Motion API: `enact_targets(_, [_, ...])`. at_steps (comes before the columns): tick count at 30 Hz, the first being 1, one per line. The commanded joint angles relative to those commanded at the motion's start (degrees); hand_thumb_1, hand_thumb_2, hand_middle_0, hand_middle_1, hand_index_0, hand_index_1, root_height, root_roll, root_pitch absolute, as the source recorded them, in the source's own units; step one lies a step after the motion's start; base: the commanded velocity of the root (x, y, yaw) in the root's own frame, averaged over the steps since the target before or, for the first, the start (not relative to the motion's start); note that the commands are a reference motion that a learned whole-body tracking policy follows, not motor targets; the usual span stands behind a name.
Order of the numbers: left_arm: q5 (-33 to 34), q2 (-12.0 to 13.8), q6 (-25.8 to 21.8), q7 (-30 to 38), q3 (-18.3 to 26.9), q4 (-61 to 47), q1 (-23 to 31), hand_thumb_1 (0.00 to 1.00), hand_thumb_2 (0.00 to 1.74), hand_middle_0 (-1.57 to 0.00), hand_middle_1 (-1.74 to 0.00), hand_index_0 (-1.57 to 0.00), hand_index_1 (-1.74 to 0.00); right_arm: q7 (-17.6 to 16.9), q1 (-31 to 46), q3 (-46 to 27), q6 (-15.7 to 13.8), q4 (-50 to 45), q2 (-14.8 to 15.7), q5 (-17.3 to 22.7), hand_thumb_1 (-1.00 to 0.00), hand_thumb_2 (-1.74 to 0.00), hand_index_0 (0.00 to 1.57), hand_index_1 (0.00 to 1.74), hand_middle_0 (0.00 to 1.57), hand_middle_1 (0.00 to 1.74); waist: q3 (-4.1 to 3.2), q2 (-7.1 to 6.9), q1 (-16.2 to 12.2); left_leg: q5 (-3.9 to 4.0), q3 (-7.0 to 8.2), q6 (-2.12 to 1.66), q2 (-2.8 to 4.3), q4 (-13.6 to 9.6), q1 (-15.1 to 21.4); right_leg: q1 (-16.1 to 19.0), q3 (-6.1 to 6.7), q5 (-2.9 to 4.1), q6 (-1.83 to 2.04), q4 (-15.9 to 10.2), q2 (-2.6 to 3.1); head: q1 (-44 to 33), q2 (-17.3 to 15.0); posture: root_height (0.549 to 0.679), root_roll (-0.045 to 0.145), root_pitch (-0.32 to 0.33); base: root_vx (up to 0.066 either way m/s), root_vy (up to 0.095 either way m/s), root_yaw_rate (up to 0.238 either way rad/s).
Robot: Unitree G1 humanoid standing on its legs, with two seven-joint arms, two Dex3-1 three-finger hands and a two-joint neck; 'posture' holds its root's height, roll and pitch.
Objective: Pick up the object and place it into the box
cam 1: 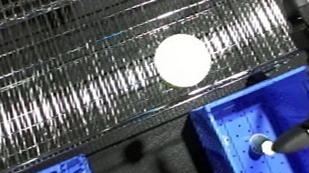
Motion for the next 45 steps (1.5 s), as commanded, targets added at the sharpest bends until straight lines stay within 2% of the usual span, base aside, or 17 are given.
enact_targets(7, [-0.2, 0.1, 0.3, 0.4, -2.5, -1.0, -0.3, 0.0, 0.0, 0.0, 0.0, 0.0, 0.0, -12.1, -7.4, 4.7, 2.6, 12.3, -4.4, -5.5, 0.0, 0.0, 0.0, 0.0, 0.0, 0.0, 0.0, 1.22, 1.6, -0.24, -0.6, 0.32, -0.88, 1.0, -1.2, -1.2, -0.2, -0.34, -0.48, 1.3, -0.18, 3.2, 0.2, 0.637, 0.052, 0.077, 0.018, -0.003, 0.045])
enact_targets(9, [-0.5, 0.0, 0.0, 0.5, -3.4, -0.8, -0.6, 0.0, 0.0, 0.0, 0.0, 0.0, 0.0, -14.1, -9.1, 6.0, 3.4, 15.8, -5.0, -5.9, 0.0, 0.0, 0.0, 0.0, 0.0, 0.0, 0.0, 1.64, 2.1, -0.45, -0.69, 0.39, -1.17, 1.3, -1.6, -1.5, -0.27, -0.48, -0.64, 1.7, -0.33, 4.1, 0.3, 0.636, 0.054, 0.078, 0.013, 0.009, 0.022])
enact_targets(12, [-0.9, -0.1, 0.0, 0.6, -4.4, -0.7, -1.0, 0.0, 0.0, 0.0, 0.0, 0.0, 0.0, -15.1, -12.3, 8.3, 4.0, 21.2, -5.6, -5.4, 0.0, 0.0, 0.0, 0.0, 0.0, 0.0, 0.0, 2.26, 2.7, -0.7, -0.77, 0.48, -1.56, 1.8, -2.2, -2.1, -0.36, -0.64, -0.85, 2.2, -0.54, 5.2, 0.4, 0.635, 0.056, 0.08, 0.015, 0.007, 0.024])
enact_targets(17, [-1.2, 0.3, 0.1, 0.2, -5.4, -0.7, -1.2, 0.0, 0.0, 0.0, 0.0, 0.0, 0.0, -14.4, -16.5, 11.2, 4.8, 27.5, -5.9, -3.2, 0.0, 0.0, 0.0, 0.0, 0.0, 0.0, 0.0, 3.21, 3.3, -0.68, -0.76, 0.52, -2.11, 1.9, -2.9, -3.0, -0.29, -0.73, -1.1, 2.6, -0.7, 7.1, 0.4, 0.634, 0.06, 0.087, 0.017, 0.014, 0.034])
enact_targets(28, [-1.5, 0.3, 0.3, -0.4, -6.6, -1.5, -1.0, 0.0, 0.0, 0.0, 0.0, 0.0, 0.0, -9.2, -22.7, 16.4, 6.3, 37.8, -5.0, -0.6, 0.0, 0.0, 0.0, 0.0, 0.0, 0.0, 0.0, 4.32, 4.2, -0.54, -0.63, 0.66, -2.69, 1.9, -4.2, -4.9, -0.17, -0.9, -1.57, 3.4, -0.75, 9.1, -0.1, 0.632, 0.066, 0.105, 0.019, 0.012, 0.03])
enact_targets(36, [-1.9, 0.2, 0.7, -0.4, -6.9, -2.3, -0.9, 0.0, 0.0, 0.0, 0.0, 0.0, 0.0, -7.8, -22.7, 18.0, 7.5, 38.5, -4.3, -1.6, 0.0, 0.0, 0.0, 0.0, 0.0, 0.0, 0.0, 4.53, 4.2, -0.33, -0.61, 0.7, -2.76, 1.5, -4.6, -5.6, -0.11, -1.11, -1.74, 3.7, -0.6, 9.4, -0.1, 0.631, 0.067, 0.115, 0.015, 0.007, 0.024])
enact_targets(45, [-1.9, 0.2, 0.9, -0.1, -7.0, -3.1, -1.0, 0.0, 0.0, 0.0, 0.0, 0.0, 0.0, -5.3, -22.2, 19.0, 8.7, 38.2, -3.5, -1.4, 0.0, 0.0, 0.0, 0.0, 0.0, 0.0, 0.0, 4.44, 4.4, -0.29, -0.62, 0.69, -2.43, 1.9, -5.1, -6.2, -0.21, -0.98, -1.83, 3.9, -0.56, 9.6, 0.1, 0.63, 0.068, 0.12, 0.005, -0.004, -0.004])
